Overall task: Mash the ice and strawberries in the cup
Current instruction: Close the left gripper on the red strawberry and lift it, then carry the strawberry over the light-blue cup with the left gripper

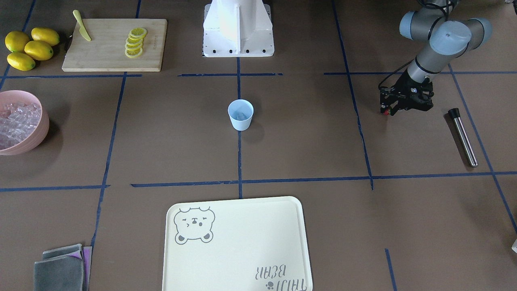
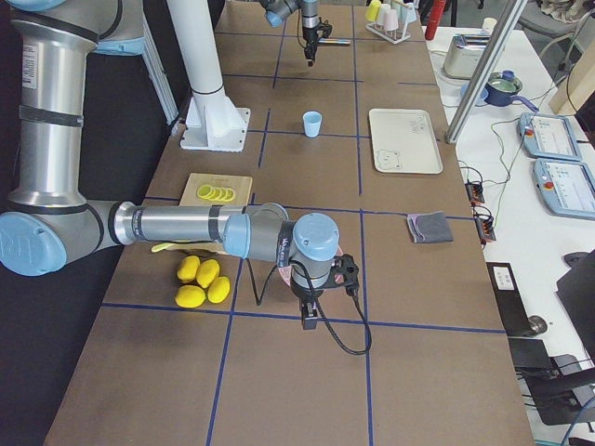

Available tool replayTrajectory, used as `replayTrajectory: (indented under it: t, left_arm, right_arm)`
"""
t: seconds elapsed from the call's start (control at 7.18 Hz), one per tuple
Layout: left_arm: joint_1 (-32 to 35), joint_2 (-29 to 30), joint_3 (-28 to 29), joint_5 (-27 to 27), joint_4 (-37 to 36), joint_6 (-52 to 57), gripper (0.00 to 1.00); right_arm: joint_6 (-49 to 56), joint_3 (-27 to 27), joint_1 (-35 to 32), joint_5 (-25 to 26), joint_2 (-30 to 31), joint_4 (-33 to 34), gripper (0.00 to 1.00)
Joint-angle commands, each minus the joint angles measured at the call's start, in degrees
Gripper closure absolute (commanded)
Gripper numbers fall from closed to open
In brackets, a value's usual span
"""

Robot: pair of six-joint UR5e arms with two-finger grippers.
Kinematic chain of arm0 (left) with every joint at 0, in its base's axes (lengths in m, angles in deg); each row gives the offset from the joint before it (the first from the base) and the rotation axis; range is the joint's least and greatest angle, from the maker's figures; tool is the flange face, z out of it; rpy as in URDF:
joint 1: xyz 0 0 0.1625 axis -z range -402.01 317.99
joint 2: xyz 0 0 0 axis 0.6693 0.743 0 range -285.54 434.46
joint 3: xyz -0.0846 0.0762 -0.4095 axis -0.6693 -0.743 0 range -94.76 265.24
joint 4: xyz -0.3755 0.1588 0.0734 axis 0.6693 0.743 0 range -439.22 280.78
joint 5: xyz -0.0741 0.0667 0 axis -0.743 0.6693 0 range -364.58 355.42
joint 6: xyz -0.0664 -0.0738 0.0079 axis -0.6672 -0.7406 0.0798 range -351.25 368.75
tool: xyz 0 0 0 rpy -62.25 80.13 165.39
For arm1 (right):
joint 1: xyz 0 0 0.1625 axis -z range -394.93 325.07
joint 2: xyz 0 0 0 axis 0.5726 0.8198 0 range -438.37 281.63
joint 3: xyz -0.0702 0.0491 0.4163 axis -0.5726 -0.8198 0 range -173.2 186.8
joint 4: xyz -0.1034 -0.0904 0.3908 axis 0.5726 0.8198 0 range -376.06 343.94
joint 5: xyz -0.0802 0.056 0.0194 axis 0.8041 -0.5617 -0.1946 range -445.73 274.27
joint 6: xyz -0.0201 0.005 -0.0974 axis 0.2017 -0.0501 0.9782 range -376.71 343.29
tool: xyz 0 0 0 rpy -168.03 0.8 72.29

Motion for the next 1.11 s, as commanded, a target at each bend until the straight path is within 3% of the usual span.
replayTrajectory:
  t: [0.0, 0.28, 0.56, 0.84, 0.97]
  left_arm:
    - [0.5, 3.2, -5.2, 0.1, -7.6, 0.0, 1.0]
    - [0.3, 16.4, -10.6, 0.2, -28.0, -4.6, 1.0]
    - [-3.8, 34.3, -9.6, 0.4, -45.7, -13.2, 1.0]
    - [-7.9, 51.1, 2.6, 5.9, -47.2, -25.8, 1.0]
    - [-10.5, 55.7, 7.5, 8.7, -45.9, -29.2, 1.0]
  right_arm:
    - [0.0, 0.1, -0.1, -0.1, 0.1, 0.0, 0.0]
    - [0.0, 0.1, 0.0, -0.1, 0.1, 0.0, 0.0]
    - [-0.1, 0.1, 0.0, -0.1, 0.1, 0.0, 0.0]
    - [-0.1, 0.0, -0.1, -0.1, 0.1, 0.0, 0.0]
    - [0.0, 0.0, 0.0, -0.1, 0.1, 0.0, 0.0]
